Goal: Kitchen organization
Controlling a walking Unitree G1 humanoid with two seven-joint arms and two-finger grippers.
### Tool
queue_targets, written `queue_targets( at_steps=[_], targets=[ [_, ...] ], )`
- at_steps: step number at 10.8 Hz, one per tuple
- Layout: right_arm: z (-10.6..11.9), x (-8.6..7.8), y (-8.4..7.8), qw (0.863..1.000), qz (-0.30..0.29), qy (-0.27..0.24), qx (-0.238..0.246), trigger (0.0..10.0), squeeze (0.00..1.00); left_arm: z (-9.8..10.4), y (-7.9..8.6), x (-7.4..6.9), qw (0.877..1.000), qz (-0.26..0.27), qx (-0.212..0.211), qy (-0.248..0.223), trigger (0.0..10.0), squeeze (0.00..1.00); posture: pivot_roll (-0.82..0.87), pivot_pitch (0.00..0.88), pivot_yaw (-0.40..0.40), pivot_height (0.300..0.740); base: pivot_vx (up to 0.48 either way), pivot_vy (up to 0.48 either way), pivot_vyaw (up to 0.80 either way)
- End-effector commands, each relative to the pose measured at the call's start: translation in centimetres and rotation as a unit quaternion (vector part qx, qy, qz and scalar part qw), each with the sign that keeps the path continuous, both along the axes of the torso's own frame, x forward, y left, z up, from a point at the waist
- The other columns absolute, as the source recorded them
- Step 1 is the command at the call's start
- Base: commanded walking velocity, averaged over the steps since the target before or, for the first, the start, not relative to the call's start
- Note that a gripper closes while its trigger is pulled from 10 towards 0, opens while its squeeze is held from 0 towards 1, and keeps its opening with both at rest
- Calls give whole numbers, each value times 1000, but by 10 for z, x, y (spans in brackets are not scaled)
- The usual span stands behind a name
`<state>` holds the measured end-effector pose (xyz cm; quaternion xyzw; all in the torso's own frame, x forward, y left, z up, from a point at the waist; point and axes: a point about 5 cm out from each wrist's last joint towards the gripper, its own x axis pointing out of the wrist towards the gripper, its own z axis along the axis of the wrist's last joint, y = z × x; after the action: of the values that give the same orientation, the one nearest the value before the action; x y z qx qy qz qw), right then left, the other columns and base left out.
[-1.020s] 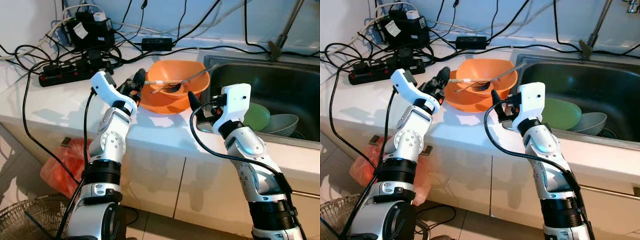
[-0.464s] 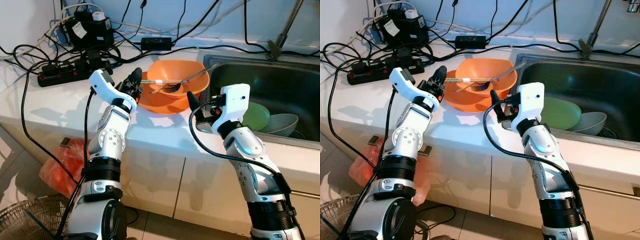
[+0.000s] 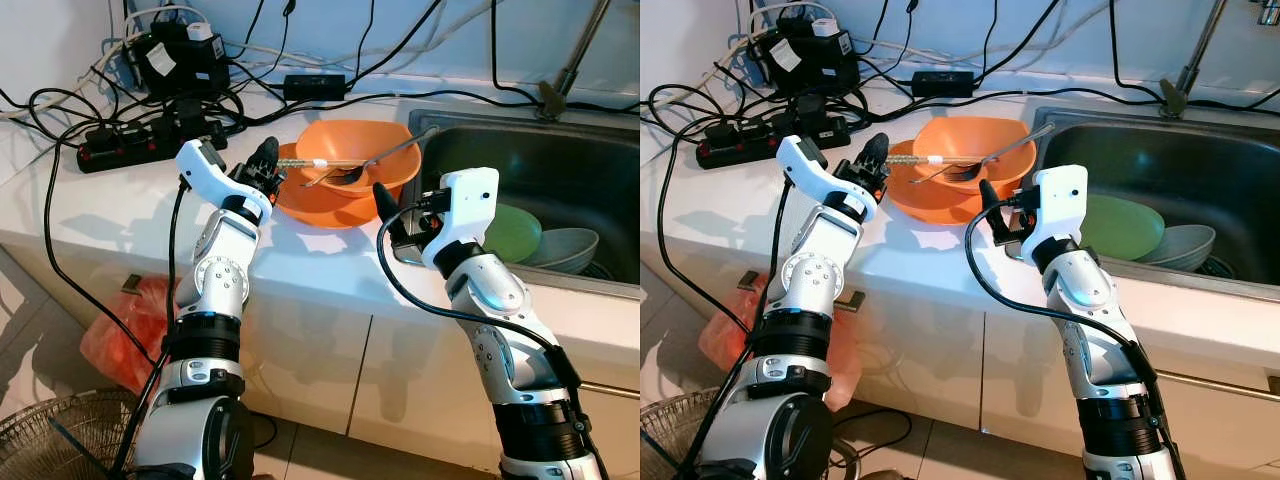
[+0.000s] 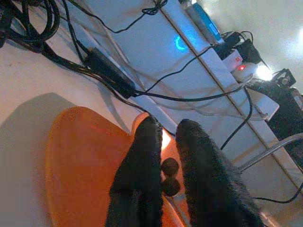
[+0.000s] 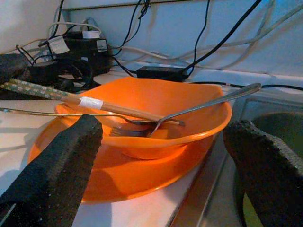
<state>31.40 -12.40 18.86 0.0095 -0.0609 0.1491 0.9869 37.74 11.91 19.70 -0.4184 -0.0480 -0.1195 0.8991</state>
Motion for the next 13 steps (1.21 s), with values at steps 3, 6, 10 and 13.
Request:
queue_targets(
  at_steps=[3,6,10,13],
  targets=[
    [3,-1,2,1000,0,-6,-5,10000,0,5,-1,2,1000,-5,-4,-1,0,0,8,15,54,740,0,0,0],
    [3,-1,2,1000,-1,-6,-5,10000,0,6,-1,2,1000,-6,-13,-6,0,0,7,15,55,740,0,0,0],
    [4,0,2,1000,-2,-8,-4,10000,0,50,12,-2,994,24,-47,-95,0,0,10,16,52,740,0,0,0],
    [11,4,3,996,-1,5,88,10000,0,56,-16,-11,980,-86,-145,-106,0,0,9,15,55,740,0,0,0]
  ],
)
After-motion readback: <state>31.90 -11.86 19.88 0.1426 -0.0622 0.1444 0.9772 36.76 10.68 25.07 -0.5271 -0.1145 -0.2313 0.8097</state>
